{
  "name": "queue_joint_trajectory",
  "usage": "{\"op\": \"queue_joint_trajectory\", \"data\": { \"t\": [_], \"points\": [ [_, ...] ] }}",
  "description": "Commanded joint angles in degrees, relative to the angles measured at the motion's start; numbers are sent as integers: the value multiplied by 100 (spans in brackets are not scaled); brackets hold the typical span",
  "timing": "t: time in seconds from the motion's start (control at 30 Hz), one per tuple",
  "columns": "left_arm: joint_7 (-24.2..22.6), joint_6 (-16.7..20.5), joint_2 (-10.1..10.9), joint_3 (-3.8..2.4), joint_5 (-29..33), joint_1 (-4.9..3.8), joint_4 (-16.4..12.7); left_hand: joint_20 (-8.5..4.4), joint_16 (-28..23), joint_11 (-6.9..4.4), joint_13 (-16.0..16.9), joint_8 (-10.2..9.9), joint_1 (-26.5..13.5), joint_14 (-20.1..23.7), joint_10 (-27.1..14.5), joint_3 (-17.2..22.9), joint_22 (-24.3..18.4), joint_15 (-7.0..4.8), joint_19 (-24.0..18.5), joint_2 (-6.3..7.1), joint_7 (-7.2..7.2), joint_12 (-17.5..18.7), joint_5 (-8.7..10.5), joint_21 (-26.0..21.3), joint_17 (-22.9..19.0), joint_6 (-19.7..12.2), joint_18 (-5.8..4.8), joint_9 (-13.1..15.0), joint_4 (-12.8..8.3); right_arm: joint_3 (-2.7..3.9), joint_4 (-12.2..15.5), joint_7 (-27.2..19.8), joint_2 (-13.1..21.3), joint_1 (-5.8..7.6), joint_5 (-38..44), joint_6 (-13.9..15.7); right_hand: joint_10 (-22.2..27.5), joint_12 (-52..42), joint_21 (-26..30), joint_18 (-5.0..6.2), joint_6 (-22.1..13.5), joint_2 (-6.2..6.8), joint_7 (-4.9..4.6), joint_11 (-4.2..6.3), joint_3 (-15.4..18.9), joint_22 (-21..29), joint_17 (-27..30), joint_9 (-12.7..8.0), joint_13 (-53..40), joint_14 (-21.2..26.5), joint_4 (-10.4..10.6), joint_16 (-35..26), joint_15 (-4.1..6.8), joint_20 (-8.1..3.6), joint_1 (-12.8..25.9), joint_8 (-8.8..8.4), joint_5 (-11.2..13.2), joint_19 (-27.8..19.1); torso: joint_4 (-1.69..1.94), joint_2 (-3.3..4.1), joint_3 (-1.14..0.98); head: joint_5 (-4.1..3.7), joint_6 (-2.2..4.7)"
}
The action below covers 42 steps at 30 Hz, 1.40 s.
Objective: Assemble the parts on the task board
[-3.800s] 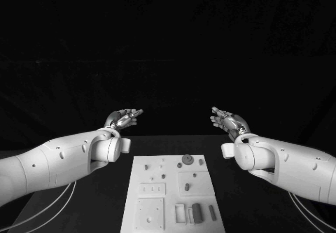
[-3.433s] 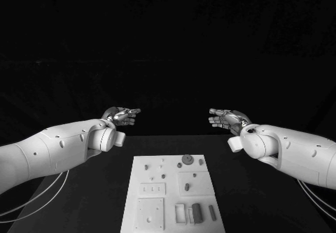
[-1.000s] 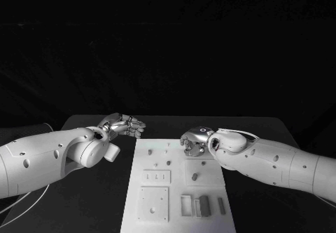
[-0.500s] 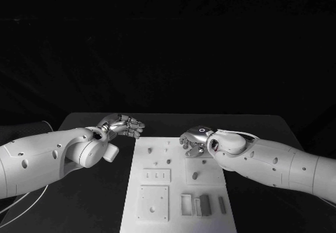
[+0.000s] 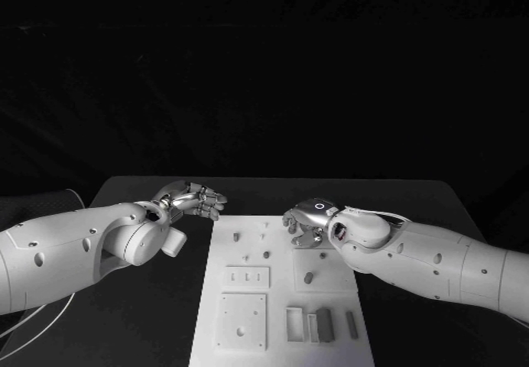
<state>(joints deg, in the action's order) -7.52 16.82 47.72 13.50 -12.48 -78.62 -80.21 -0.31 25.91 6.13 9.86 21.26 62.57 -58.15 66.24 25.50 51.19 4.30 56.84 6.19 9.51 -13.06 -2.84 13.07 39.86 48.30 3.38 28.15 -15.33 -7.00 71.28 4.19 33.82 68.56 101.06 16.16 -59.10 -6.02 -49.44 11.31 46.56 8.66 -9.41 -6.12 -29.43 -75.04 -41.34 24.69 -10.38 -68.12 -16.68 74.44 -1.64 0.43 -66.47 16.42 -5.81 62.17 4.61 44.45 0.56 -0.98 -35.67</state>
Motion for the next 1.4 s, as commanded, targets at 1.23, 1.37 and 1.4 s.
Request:
{"op": "queue_joint_trajectory", "data": {
  "t": [1.23,1.37,1.4],
  "points": [
    [45,-106,-36,-4,20,-35,137,-55,-54,3,23,-33,-66,-26,30,19,12,3,-5,-2,12,55,0,-43,41,44,79,-12,44,44,-249,224,-138,-11,182,53,111,57,45,369,173,76,91,-228,-30,-39,164,-28,77,116,24,85,-37,23,24,79,-18,-13,9,100,-8,-28,70],
    [54,-116,-40,-5,20,-35,141,-56,-57,4,25,-35,-69,-26,30,20,13,3,-5,-2,13,58,0,-45,45,44,76,-12,46,42,-354,196,-207,-12,182,-44,128,77,51,369,260,42,77,-233,-40,-50,177,-17,91,168,21,116,-42,39,38,122,-17,-40,14,109,-8,-28,63],
    [57,-115,-35,-6,20,-36,137,-57,-57,4,26,-35,-69,-26,30,20,13,4,-5,-1,13,59,0,-45,46,44,75,-12,46,42,-355,198,-206,-12,183,-69,105,66,48,369,282,26,73,-228,-43,-54,180,-14,86,176,17,127,-38,40,34,132,-16,-43,16,111,-7,-27,58]
  ]
}}
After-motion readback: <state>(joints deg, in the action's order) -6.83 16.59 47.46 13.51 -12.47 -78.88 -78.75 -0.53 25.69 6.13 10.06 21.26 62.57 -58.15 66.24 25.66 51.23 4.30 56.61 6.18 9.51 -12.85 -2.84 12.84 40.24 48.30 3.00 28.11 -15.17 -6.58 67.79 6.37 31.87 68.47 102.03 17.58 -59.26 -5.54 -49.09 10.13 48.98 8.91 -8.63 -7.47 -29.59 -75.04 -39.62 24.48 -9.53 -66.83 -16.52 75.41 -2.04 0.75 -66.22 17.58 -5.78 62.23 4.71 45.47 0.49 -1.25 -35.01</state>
